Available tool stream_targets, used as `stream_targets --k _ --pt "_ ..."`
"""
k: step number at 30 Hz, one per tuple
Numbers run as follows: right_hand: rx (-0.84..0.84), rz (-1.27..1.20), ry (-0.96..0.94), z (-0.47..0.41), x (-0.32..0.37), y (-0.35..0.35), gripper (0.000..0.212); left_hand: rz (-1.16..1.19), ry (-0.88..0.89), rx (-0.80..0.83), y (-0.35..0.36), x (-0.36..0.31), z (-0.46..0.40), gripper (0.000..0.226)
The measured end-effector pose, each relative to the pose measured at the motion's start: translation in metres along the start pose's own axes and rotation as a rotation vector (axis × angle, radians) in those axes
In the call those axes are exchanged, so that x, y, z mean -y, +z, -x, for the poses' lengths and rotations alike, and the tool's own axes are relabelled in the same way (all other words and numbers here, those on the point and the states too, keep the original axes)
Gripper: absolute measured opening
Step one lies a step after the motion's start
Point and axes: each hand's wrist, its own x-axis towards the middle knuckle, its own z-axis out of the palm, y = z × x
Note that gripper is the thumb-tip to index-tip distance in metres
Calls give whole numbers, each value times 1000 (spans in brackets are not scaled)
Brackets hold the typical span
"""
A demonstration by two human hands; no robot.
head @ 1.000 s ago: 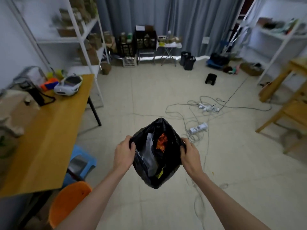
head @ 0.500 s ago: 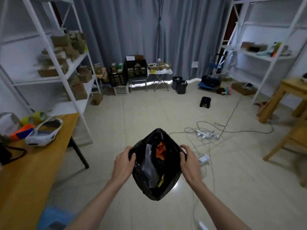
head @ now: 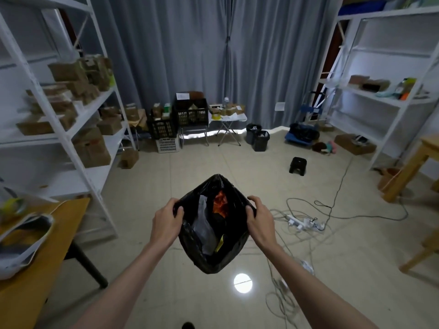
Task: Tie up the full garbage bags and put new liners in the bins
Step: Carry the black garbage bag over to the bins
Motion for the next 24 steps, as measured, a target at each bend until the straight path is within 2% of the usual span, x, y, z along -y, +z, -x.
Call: stream_targets --k 7,14,24 --pt "-33 39 5 -166 38 73 28 28 12 2 11 29 -183 9" --pt "-103 35 33 -303 61 114 27 40 69 55 28 27 -341 10" --pt "-134 80 77 -488 19 190 27 16 94 127 125 47 -542 8"
